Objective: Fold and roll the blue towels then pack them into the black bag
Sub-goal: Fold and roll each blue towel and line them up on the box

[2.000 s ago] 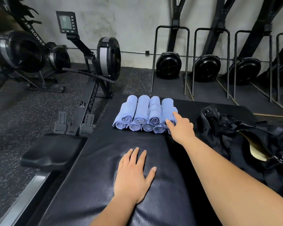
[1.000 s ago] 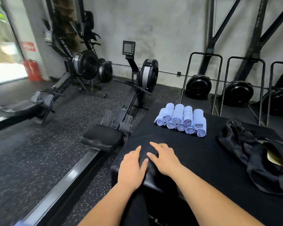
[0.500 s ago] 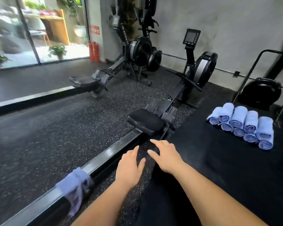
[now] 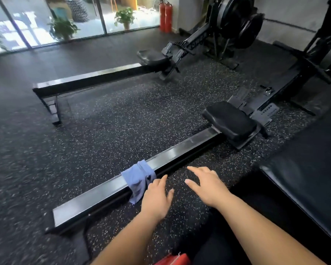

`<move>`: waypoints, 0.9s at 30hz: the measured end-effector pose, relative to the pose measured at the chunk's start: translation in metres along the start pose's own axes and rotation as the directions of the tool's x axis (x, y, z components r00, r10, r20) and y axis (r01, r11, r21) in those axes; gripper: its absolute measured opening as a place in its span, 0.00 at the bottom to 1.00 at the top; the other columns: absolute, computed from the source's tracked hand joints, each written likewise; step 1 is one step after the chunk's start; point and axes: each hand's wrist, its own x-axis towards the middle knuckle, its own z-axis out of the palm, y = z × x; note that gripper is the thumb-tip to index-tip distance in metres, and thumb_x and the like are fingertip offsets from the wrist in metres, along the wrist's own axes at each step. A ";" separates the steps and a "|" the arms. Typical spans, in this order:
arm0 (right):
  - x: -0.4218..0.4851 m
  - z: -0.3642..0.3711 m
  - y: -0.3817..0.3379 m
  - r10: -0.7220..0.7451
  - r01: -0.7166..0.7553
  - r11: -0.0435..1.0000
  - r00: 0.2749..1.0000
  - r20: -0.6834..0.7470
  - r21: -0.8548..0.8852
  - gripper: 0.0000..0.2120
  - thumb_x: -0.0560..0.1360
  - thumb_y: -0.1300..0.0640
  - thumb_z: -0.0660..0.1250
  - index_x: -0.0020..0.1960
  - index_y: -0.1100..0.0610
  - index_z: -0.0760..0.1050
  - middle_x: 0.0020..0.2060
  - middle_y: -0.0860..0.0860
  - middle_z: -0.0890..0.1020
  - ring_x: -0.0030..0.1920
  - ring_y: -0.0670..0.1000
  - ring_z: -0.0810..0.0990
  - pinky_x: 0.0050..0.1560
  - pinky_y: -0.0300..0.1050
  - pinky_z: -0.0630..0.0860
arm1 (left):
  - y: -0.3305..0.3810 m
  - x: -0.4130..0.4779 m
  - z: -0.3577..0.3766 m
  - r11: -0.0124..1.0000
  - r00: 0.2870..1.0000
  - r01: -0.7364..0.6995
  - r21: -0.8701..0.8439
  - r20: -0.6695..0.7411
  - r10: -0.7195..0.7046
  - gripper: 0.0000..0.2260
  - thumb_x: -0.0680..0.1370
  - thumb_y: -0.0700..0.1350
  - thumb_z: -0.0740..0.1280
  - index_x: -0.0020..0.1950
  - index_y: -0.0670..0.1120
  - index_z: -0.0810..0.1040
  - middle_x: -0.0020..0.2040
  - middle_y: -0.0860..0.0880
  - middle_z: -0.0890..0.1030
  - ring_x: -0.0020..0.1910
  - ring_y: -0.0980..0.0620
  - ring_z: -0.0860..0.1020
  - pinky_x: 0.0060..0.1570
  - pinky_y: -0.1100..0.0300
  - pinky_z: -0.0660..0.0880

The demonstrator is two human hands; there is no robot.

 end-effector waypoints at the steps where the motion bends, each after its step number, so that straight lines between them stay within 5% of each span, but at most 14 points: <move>1: 0.005 0.008 -0.002 0.004 -0.003 1.000 0.999 0.045 -0.014 0.29 0.83 0.36 0.59 0.82 0.39 0.59 0.79 0.48 0.64 0.77 0.56 0.62 0.75 0.56 0.66 | -0.011 -0.001 0.002 1.000 1.000 0.025 0.007 0.016 -0.025 0.29 0.85 0.59 0.60 0.84 0.52 0.59 0.77 0.48 0.70 0.75 0.45 0.69 0.73 0.48 0.69; 13: 0.064 0.053 -0.020 -0.038 0.069 0.992 0.959 0.281 -0.102 0.29 0.83 0.36 0.59 0.82 0.37 0.56 0.78 0.48 0.63 0.74 0.56 0.67 0.71 0.60 0.72 | -0.084 0.035 0.005 0.941 0.951 0.277 0.194 0.086 -0.297 0.30 0.82 0.58 0.65 0.82 0.50 0.62 0.80 0.45 0.64 0.76 0.41 0.64 0.74 0.47 0.68; 22: 0.102 0.070 -0.030 -0.053 0.080 0.995 0.942 0.332 -0.067 0.29 0.84 0.37 0.58 0.82 0.37 0.55 0.79 0.49 0.61 0.75 0.57 0.67 0.71 0.61 0.71 | -0.105 0.079 0.017 0.907 0.920 0.294 0.303 0.166 -0.354 0.31 0.81 0.59 0.65 0.83 0.54 0.60 0.85 0.41 0.47 0.83 0.39 0.51 0.79 0.44 0.61; 27: 0.116 0.078 -0.031 -0.054 0.069 0.997 0.939 0.339 -0.032 0.30 0.83 0.36 0.59 0.83 0.38 0.55 0.80 0.49 0.61 0.76 0.57 0.66 0.72 0.60 0.71 | -0.115 0.092 0.020 0.905 0.918 0.263 0.333 0.201 -0.341 0.33 0.81 0.60 0.64 0.84 0.56 0.58 0.86 0.44 0.47 0.83 0.39 0.50 0.81 0.46 0.57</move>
